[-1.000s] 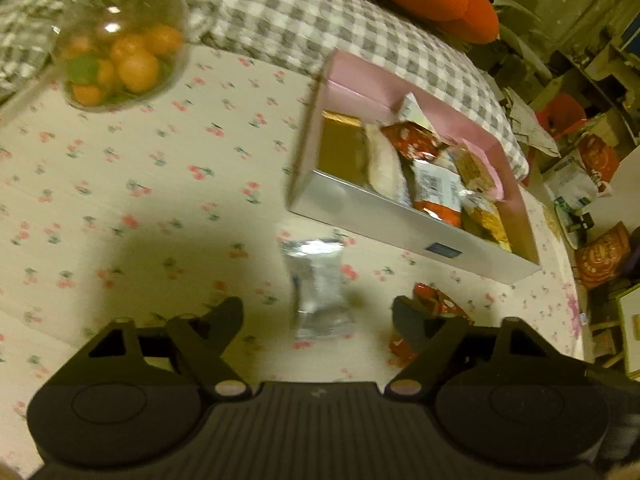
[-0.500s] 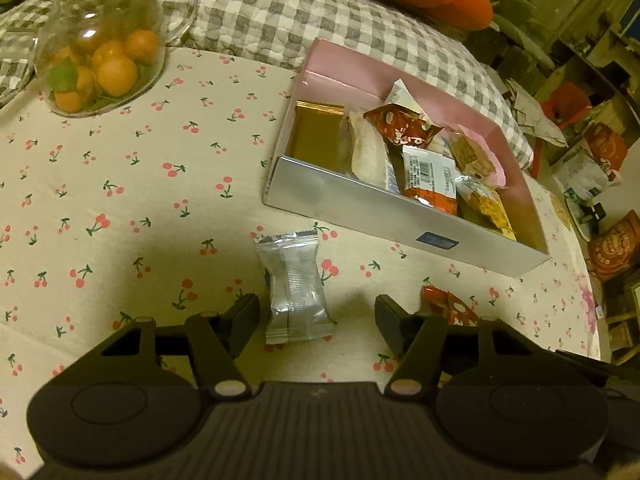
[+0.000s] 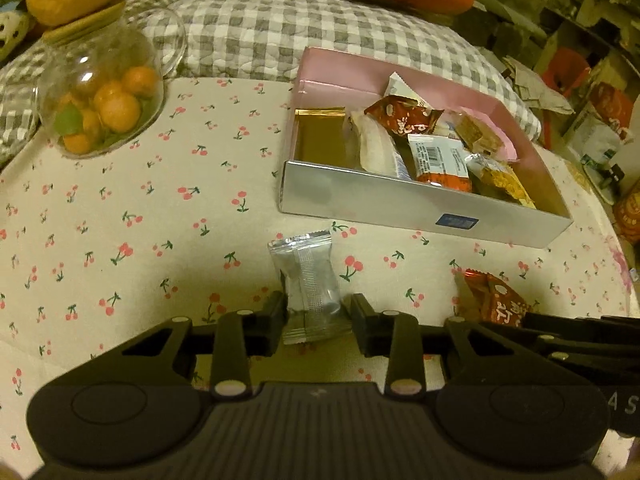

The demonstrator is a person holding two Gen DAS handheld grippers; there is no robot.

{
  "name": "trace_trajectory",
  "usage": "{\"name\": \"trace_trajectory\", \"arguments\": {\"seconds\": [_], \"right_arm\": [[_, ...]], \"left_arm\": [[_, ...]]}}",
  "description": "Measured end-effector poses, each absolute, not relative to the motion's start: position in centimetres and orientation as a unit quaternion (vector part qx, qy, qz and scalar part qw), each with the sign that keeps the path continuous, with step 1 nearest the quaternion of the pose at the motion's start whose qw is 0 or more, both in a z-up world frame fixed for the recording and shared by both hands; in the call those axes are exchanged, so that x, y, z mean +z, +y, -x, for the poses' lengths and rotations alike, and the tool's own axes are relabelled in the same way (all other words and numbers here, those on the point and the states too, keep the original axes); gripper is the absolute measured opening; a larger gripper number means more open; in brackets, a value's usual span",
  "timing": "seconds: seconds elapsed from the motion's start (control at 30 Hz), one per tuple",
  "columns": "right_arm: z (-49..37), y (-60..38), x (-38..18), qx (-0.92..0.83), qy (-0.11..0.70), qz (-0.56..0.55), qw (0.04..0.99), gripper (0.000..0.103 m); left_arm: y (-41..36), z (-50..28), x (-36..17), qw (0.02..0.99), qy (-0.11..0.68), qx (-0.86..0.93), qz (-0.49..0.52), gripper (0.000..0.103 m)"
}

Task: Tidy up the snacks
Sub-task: 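Grasp silver candy with left tool while right tool grasps red printed packet, then carry both packets over the pink box and open both tools to drop them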

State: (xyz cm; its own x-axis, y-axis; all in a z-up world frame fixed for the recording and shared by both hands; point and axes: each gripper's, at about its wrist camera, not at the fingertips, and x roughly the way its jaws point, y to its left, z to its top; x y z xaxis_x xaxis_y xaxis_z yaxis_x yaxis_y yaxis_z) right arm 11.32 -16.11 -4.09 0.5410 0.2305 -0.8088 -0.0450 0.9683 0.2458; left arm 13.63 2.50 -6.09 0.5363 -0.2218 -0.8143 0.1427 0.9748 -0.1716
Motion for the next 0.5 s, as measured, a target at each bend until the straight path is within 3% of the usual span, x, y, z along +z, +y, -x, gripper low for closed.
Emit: {"name": "trace_trajectory", "arguments": {"seconds": [0.5], "right_arm": [[-11.6, -18.5, -1.5, 0.079, 0.453, -0.159, 0.874, 0.039]], "left_arm": [[5.5, -13.2, -4.2, 0.851, 0.486, -0.127, 0.155, 0.031]]}}
